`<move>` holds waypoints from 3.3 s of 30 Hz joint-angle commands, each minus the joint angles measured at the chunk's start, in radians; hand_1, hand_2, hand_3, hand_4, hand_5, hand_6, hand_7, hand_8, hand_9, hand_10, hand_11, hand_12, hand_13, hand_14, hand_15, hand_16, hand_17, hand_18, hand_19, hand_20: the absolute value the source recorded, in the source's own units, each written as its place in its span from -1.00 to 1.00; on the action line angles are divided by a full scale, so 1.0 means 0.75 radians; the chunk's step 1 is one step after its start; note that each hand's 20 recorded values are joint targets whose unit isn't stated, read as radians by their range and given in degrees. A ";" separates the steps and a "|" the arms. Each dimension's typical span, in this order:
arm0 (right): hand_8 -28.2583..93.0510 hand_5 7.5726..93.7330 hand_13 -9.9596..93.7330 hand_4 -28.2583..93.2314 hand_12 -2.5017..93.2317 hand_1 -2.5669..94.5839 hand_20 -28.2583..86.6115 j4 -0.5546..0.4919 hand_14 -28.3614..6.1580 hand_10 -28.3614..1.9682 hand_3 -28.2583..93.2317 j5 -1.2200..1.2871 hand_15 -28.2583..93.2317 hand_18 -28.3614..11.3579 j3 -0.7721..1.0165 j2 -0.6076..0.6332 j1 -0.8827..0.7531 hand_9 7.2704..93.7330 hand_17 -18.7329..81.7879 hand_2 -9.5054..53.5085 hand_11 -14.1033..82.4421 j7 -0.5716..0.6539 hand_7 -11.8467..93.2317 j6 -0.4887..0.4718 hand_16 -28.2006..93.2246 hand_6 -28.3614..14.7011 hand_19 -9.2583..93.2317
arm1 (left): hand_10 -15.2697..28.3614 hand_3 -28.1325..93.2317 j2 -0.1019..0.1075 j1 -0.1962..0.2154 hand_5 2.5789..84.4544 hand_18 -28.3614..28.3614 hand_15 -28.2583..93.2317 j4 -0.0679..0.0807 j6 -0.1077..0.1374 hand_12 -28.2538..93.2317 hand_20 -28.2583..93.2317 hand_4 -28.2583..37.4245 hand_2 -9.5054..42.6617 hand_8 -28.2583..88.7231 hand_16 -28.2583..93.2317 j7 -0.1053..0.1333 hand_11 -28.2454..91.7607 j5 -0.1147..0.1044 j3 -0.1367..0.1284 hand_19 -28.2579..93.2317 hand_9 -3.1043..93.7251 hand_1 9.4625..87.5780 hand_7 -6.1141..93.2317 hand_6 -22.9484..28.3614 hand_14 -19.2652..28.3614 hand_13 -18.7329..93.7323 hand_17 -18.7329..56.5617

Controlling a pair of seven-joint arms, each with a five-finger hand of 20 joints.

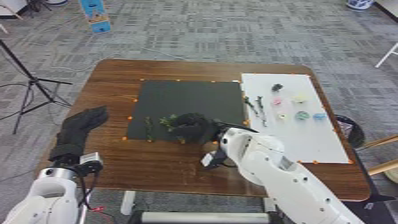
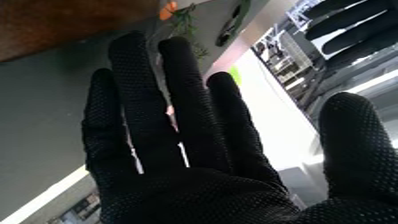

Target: Arrange flowers

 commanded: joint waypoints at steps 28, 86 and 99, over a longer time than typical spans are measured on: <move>-0.57 0.68 0.74 -0.69 -0.32 -0.46 0.62 -0.012 -0.12 0.11 0.45 -0.509 0.63 -0.96 0.307 0.378 -0.055 0.96 0.29 -1.00 0.15 0.319 -0.05 0.175 0.15 0.25 1.00 | 0.28 0.67 -0.008 0.047 0.16 0.49 -0.18 -0.036 0.006 -0.30 -0.18 -1.00 -0.26 -0.66 -0.49 0.009 -0.19 0.039 -0.059 -0.27 0.11 -0.75 -0.55 -0.02 0.47 0.06 -0.45; -0.01 0.80 0.95 -0.58 -0.44 0.09 0.64 0.151 0.31 0.35 0.43 -0.632 0.50 -0.66 0.092 0.276 0.127 1.00 0.55 -1.00 0.26 0.372 -0.30 -0.091 0.16 0.38 1.00 | 0.25 0.58 -0.013 0.021 0.15 0.30 -0.32 -0.064 0.245 -0.34 -0.16 -0.81 0.02 -0.63 -0.58 0.128 -0.13 -0.009 -0.012 -0.40 0.09 -0.12 -0.47 0.01 0.31 0.07 -0.05; -0.03 0.81 0.96 -0.49 -0.46 0.01 0.73 -0.103 0.27 0.37 0.52 -0.334 0.57 -0.70 0.291 0.323 0.069 1.00 0.59 -1.00 0.39 0.457 -0.18 0.062 0.18 0.40 1.00 | 0.26 0.60 -0.008 0.047 0.16 0.30 -0.32 -0.078 0.225 -0.34 -0.17 -0.80 -0.03 -0.68 -0.58 0.118 -0.13 -0.009 -0.027 -0.39 0.09 -0.22 -0.47 0.02 0.33 0.07 -0.08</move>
